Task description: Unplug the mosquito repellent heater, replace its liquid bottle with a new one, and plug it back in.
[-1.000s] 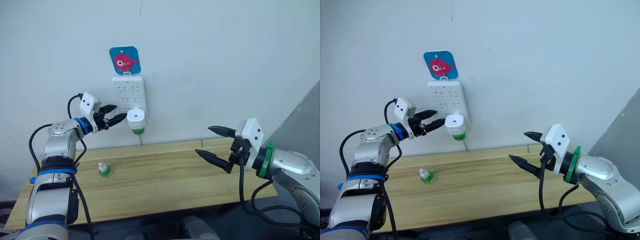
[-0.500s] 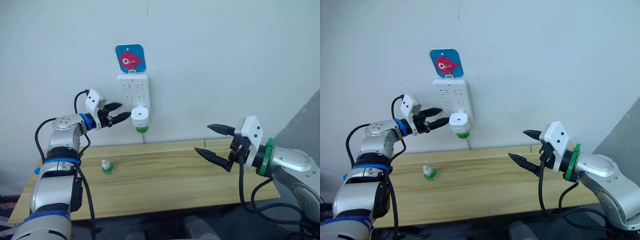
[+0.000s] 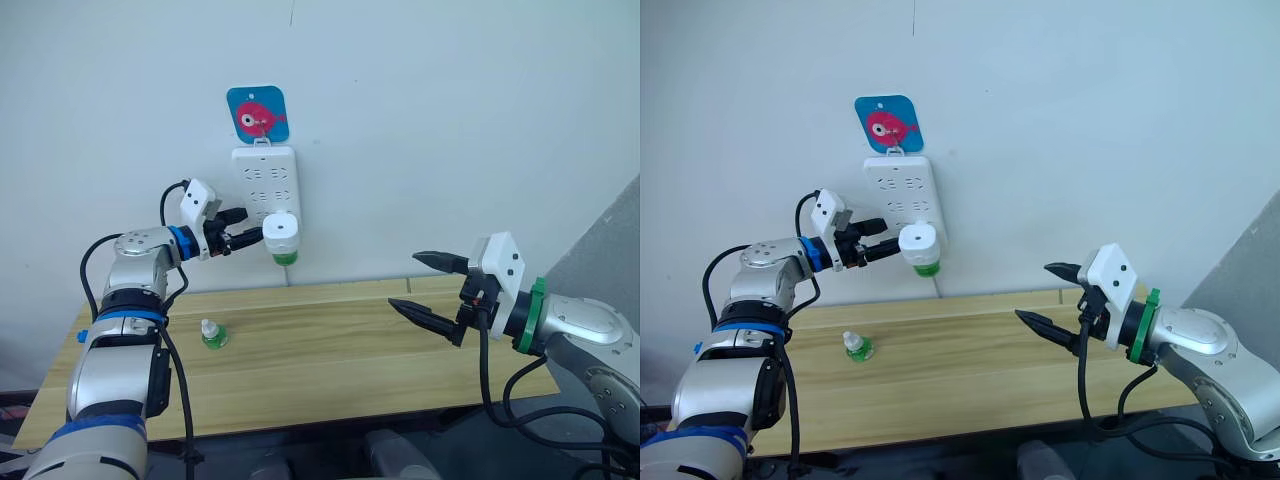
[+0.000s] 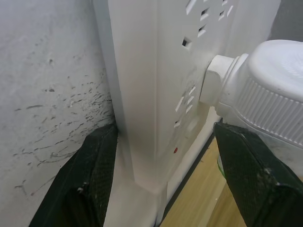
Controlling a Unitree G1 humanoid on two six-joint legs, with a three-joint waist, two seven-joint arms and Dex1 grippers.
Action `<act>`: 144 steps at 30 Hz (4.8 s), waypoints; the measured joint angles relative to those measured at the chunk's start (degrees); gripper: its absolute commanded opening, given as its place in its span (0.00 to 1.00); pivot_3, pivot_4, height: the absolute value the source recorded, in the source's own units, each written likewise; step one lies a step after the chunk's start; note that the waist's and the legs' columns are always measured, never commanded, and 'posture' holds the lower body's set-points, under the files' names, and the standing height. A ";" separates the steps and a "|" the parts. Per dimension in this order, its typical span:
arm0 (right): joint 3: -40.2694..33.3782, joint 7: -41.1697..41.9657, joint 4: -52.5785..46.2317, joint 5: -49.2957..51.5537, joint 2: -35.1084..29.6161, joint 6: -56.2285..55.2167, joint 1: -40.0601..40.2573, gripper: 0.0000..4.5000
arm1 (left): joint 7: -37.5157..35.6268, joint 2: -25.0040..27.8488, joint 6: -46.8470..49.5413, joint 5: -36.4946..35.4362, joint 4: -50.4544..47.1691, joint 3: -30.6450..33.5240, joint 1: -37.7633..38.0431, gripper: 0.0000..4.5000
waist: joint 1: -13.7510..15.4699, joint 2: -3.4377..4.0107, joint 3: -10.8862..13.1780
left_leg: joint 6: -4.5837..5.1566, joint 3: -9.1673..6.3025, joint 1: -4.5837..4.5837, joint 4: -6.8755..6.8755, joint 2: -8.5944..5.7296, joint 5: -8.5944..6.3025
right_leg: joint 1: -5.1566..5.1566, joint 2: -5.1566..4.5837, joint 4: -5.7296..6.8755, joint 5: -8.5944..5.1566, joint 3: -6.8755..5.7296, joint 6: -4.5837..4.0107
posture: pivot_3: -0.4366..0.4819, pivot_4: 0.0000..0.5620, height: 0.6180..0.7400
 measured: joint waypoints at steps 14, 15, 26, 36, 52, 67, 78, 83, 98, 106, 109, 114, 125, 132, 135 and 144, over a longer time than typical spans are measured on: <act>1.24 0.83 0.53 3.75 0.96 0.48 -2.75 1.00 | -5.00 -1.01 3.66 -0.31 -2.67 0.04 -0.78 0.30 | -0.05 -0.01 0.19 | 0.00 -0.05 -0.04 0.00 0.00 0.00 | 0.00 0.00 -0.04 0.00 -0.05 0.00 | 0.24 0.10 0.76; 1.90 0.53 0.79 3.76 1.33 0.63 -3.51 1.00 | -4.99 -1.05 3.93 -0.35 -2.75 0.08 -0.77 0.30 | -0.02 -0.02 0.20 | 0.00 -0.05 -0.03 0.02 0.00 0.00 | 0.00 0.00 -0.03 0.00 -0.04 0.01 | 0.24 0.10 0.76; 16.42 -20.52 9.54 -11.29 19.47 6.19 -19.24 1.00 | -3.35 -2.03 7.76 -1.50 -8.23 0.74 1.50 0.29 | 0.19 0.03 0.29 | -0.01 -0.25 -0.15 0.04 -0.01 0.02 | -0.07 -0.02 0.04 0.04 -0.14 0.07 | 0.24 0.12 0.76; 27.36 -31.33 17.69 -23.14 32.92 8.15 -23.21 1.00 | -0.70 -2.20 12.48 -2.84 -16.06 0.80 4.77 0.29 | 0.15 0.12 0.36 | -0.01 -0.71 -0.28 0.06 -0.02 0.02 | -0.06 -0.07 0.01 0.05 -0.62 0.05 | 0.26 0.13 0.76; 22.84 -32.42 30.01 -27.77 41.35 4.91 -29.01 1.00 | 0.05 -2.08 13.06 -3.44 -18.31 0.66 5.75 0.29 | 0.00 0.31 0.47 | -0.03 -1.40 -0.47 0.04 -0.08 0.05 | -0.05 -0.09 0.08 0.06 -1.20 0.01 | 0.26 0.12 0.76; 22.09 -29.36 37.21 -29.06 42.59 1.26 -31.75 0.71 | 0.09 -2.08 13.09 -3.74 -18.60 0.64 5.92 0.29 | -0.07 0.39 0.52 | -0.04 -1.54 -0.52 0.04 -0.21 0.05 | -0.05 -0.17 0.08 0.11 -1.30 -0.07 | 0.27 0.10 0.76; 22.31 -28.62 37.71 -31.18 42.69 0.50 -31.72 0.66 | 1.03 -2.37 12.95 -3.76 -18.68 0.54 5.96 0.29 | -0.41 0.39 0.53 | -0.11 -1.62 -0.54 0.04 -0.60 0.18 | -0.02 -0.56 0.15 0.10 -1.38 -0.06 | 0.27 0.10 0.76; 22.25 -27.70 26.45 -31.08 39.27 6.00 -26.50 0.66 | 1.27 -2.84 11.43 -4.04 -18.92 -0.33 5.93 0.29 | -0.14 0.39 0.52 | -0.12 -1.81 -0.91 0.03 -0.62 0.19 | -0.22 -0.77 0.06 0.15 -1.56 -0.15 | 0.26 0.10 0.76; 12.97 -25.28 13.24 -25.87 36.63 19.27 -24.11 0.66 | 6.81 -0.17 4.19 -3.10 -18.04 1.21 9.79 0.65 | -1.98 0.44 0.55 | -0.08 -1.77 -0.94 -0.10 -0.66 0.62 | -0.35 -0.76 0.18 0.11 -1.65 -0.01 | 0.22 0.09 0.76; 5.78 -26.80 12.21 -23.18 39.77 20.19 -23.39 0.66 | 12.48 2.70 1.98 -4.46 -38.68 6.99 27.42 1.00 | -3.58 0.47 0.53 | -0.08 -1.73 -0.98 -0.39 -0.49 0.61 | -0.52 -1.06 0.18 0.21 -1.60 -0.28 | 0.25 0.09 0.76; 3.18 -27.15 11.52 -21.97 40.61 20.21 -22.09 0.66 | 13.83 2.35 1.73 -6.08 -50.76 8.63 37.22 1.00 | -3.22 0.49 0.55 | -0.09 -1.70 -0.98 -0.41 -0.48 0.62 | -0.53 -1.11 0.20 0.21 -1.59 -0.29 | 0.26 0.08 0.76; -0.03 -27.28 11.32 -19.03 41.70 20.21 -21.78 0.66 | 17.05 -0.83 3.88 -8.76 -64.88 8.04 44.27 1.00 | -2.30 0.62 0.63 | -0.11 -1.65 -0.94 -0.19 -0.65 0.63 | -0.29 -1.00 0.18 0.06 -1.67 -0.02 | 0.28 0.08 0.76; -8.28 -30.22 8.71 -8.09 48.82 23.75 -21.49 0.66 | 24.12 -10.32 11.54 -11.48 -76.12 -3.19 42.22 1.00 | -1.89 0.84 0.57 | -0.10 -1.64 -0.92 -0.15 -0.61 0.63 | -0.31 -0.68 0.21 0.06 -1.65 -0.02 | 0.22 0.08 0.76; -18.43 -43.96 8.84 7.62 49.09 26.51 -21.54 0.66 | 24.62 -14.19 7.37 -9.93 -71.03 -7.19 35.13 1.00 | -3.19 1.14 0.44 | -0.09 -1.59 -0.94 -0.15 -0.66 0.62 | -0.30 -0.68 0.18 0.06 -1.60 -0.02 | 0.21 0.07 0.76; -19.24 -49.41 9.54 14.02 49.10 25.46 -21.54 0.66 | 23.58 -14.25 5.59 -8.98 -69.69 -8.47 34.79 1.00 | -3.73 1.30 0.37 | -0.08 -1.55 -0.94 -0.17 -0.65 0.62 | -0.31 -0.65 0.19 0.06 -1.54 -0.02 | 0.20 0.07 0.76; -14.72 -62.63 12.86 32.86 48.95 16.98 -21.51 0.66 | 23.88 -16.91 4.19 -7.70 -65.42 -11.60 32.26 1.00 | -4.32 1.39 0.31 | -0.08 -1.54 -0.95 -0.16 -0.66 0.62 | -0.31 -0.63 0.18 0.05 -1.52 -0.01 | 0.20 0.06 0.76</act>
